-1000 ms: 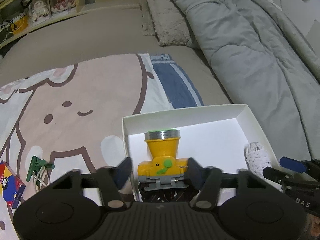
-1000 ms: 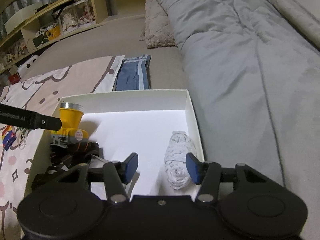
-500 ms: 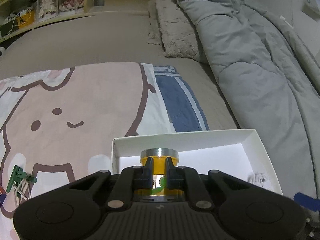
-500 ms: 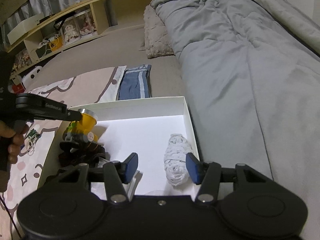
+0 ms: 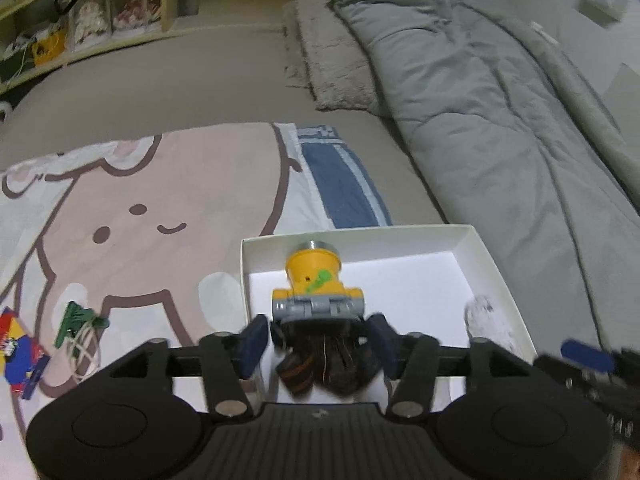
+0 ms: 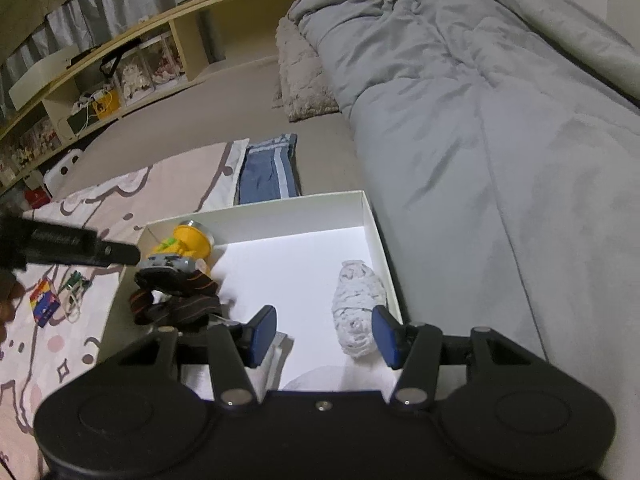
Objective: Organize objects
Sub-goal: 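Lower the headlamp into the tray and open the left gripper, then withdraw both tools from the tray toward the card box and green clip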
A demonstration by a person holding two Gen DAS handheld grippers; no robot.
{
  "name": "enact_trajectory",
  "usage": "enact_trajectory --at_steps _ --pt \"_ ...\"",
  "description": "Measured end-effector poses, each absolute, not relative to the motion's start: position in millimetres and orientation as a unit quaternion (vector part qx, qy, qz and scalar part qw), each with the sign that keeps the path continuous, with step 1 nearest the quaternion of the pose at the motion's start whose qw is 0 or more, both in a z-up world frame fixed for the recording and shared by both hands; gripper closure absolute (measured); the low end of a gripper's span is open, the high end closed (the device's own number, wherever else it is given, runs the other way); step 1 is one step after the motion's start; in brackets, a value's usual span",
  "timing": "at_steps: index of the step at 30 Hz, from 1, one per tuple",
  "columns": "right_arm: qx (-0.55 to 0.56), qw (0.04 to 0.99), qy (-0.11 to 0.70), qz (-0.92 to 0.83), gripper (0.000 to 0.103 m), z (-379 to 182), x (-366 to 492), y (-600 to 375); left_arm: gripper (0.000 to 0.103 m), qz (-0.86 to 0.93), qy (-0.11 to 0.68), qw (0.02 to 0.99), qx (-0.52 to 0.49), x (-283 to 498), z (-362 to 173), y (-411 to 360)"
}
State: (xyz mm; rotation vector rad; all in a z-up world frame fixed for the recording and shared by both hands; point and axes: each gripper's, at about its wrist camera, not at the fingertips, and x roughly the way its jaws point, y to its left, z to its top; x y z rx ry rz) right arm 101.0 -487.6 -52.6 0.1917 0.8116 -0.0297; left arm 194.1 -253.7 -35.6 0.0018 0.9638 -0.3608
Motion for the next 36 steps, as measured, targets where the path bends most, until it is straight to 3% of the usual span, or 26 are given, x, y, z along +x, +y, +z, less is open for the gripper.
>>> enact_trajectory --at_steps 3,16,21,36 --pt "0.095 0.917 0.386 -0.017 0.040 -41.8 93.0 -482.9 0.024 -0.180 0.451 0.874 0.006 175.9 -25.7 -247.2" --pt "0.086 0.925 0.366 -0.051 0.009 -8.6 48.2 -462.2 0.001 -0.202 0.421 0.884 0.020 113.7 0.3 -216.8" --pt "0.074 0.928 0.360 -0.060 0.000 -1.9 30.6 -450.9 0.000 -0.206 0.421 0.883 0.023 99.4 1.0 -206.2" --pt "0.077 0.928 0.356 -0.085 0.000 8.7 1.6 -429.6 0.000 -0.195 0.403 0.894 0.001 71.9 5.8 -167.4"
